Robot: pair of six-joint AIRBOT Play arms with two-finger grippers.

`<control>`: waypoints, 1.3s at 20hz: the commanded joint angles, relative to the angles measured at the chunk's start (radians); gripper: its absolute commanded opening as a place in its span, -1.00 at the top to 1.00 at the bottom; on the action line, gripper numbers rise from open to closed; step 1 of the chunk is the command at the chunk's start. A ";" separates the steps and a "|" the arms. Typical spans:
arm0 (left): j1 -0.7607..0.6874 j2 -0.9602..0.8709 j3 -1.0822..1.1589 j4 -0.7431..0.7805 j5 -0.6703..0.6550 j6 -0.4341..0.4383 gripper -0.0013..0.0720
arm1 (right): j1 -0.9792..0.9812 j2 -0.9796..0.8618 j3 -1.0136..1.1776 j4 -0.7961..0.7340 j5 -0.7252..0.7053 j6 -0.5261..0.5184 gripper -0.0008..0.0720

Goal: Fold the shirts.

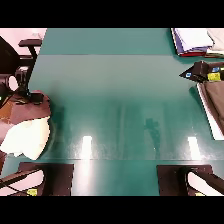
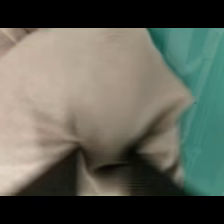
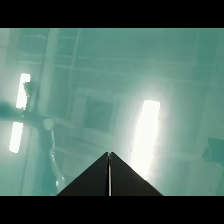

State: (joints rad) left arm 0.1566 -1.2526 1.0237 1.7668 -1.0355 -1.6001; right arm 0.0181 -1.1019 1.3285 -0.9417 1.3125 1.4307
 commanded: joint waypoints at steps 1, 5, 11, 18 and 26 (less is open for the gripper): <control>0.013 0.004 0.028 0.002 -0.032 -0.012 0.90 | 0.001 0.000 0.000 0.008 -0.016 0.000 0.93; 0.010 0.123 0.241 -0.063 -0.074 0.009 0.90 | 0.001 0.027 0.009 0.048 -0.051 0.001 0.94; -0.215 0.307 0.628 -0.190 -0.105 0.117 0.90 | 0.001 0.041 0.230 0.059 -0.079 0.001 0.94; -0.681 0.174 0.679 -0.204 -0.191 0.161 0.90 | 0.001 0.038 0.401 0.050 -0.083 0.001 0.94; -0.981 -0.202 0.679 -0.331 -0.048 0.216 -0.71 | 0.001 0.040 0.423 0.051 -0.045 0.001 0.94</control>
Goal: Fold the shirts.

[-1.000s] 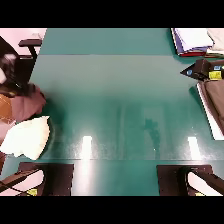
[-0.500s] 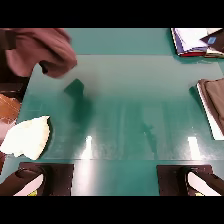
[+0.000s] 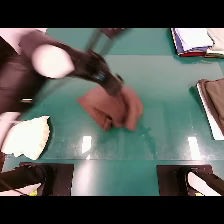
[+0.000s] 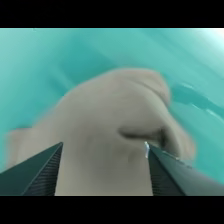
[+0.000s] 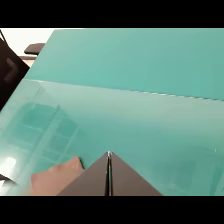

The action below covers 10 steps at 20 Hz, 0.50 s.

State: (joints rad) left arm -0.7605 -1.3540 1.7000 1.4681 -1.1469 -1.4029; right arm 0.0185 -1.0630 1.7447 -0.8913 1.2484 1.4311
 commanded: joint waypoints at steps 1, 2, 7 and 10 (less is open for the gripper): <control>-0.043 -0.105 0.003 0.002 0.058 -0.009 -0.71 | 0.001 0.001 0.007 0.000 0.023 0.000 0.93; -0.005 -0.098 0.003 0.034 0.039 -0.045 -0.71 | 0.001 0.001 0.007 0.000 0.029 0.000 0.93; 0.348 -0.040 -0.063 0.020 -0.186 -0.121 -0.71 | 0.001 0.000 0.007 0.000 0.048 0.000 0.94; 0.509 0.052 -0.298 -0.162 -0.096 -0.126 -0.71 | 0.001 0.000 0.007 0.000 0.046 0.000 0.93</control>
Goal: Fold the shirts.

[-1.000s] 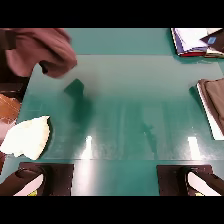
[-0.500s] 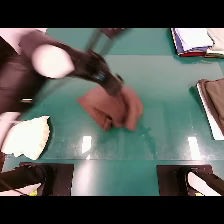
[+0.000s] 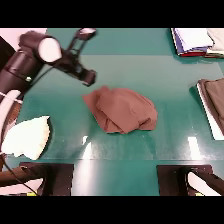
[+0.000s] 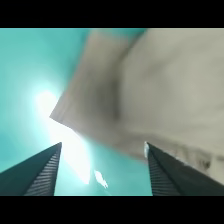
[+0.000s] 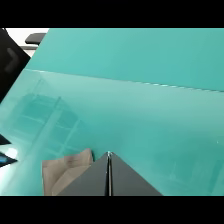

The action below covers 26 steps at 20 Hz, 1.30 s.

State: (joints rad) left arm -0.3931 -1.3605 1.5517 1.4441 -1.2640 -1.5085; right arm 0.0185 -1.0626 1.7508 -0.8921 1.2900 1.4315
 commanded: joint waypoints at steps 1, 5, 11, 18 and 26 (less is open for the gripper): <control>0.167 0.087 -0.243 -0.196 0.058 -0.019 -0.71 | 0.001 0.000 0.001 0.000 0.003 0.000 0.93; 0.159 0.127 -0.558 -0.363 0.169 -0.002 -0.71 | 0.001 0.000 -0.001 0.000 -0.007 0.000 0.93; 0.023 0.122 -0.776 -0.481 0.386 -0.004 -0.71 | 0.001 -0.002 -0.001 0.001 -0.007 0.000 0.93; -0.105 0.055 -0.785 -0.597 0.522 -0.019 -0.71 | 0.001 -0.002 -0.001 0.002 -0.004 0.000 0.94; -0.043 0.072 -0.710 -0.568 0.471 -0.006 0.90 | -0.011 -0.003 -0.002 -0.002 0.102 0.000 0.94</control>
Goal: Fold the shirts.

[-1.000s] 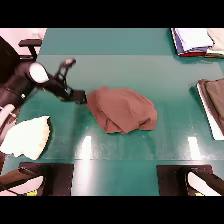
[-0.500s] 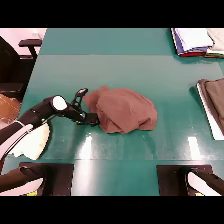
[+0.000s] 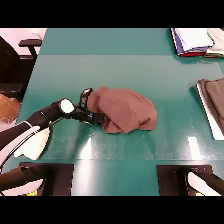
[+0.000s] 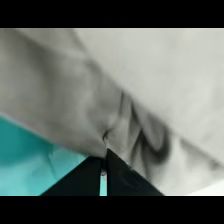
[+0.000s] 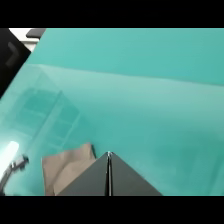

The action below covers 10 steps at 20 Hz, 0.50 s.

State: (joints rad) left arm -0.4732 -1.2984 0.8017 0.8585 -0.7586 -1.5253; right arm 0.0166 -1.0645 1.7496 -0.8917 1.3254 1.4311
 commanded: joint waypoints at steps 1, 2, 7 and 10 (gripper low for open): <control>0.077 0.025 0.065 0.036 -0.048 0.015 0.90 | -0.021 0.001 -0.012 -0.001 0.103 0.000 0.94; 0.127 0.047 0.094 0.057 -0.058 0.016 0.90 | -0.035 0.011 -0.047 -0.002 0.124 0.000 0.93; 0.300 0.094 0.193 0.111 -0.102 0.066 0.90 | -0.104 0.085 -0.512 0.000 0.094 0.000 0.43; 0.307 0.093 0.195 0.130 -0.118 0.068 0.90 | -0.066 0.076 -0.851 0.004 -0.033 0.000 -0.54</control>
State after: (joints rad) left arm -0.2001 -1.2129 0.9775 0.9627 -0.8539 -1.4742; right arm -0.0654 -0.9932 1.1702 -0.8936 1.3815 1.4315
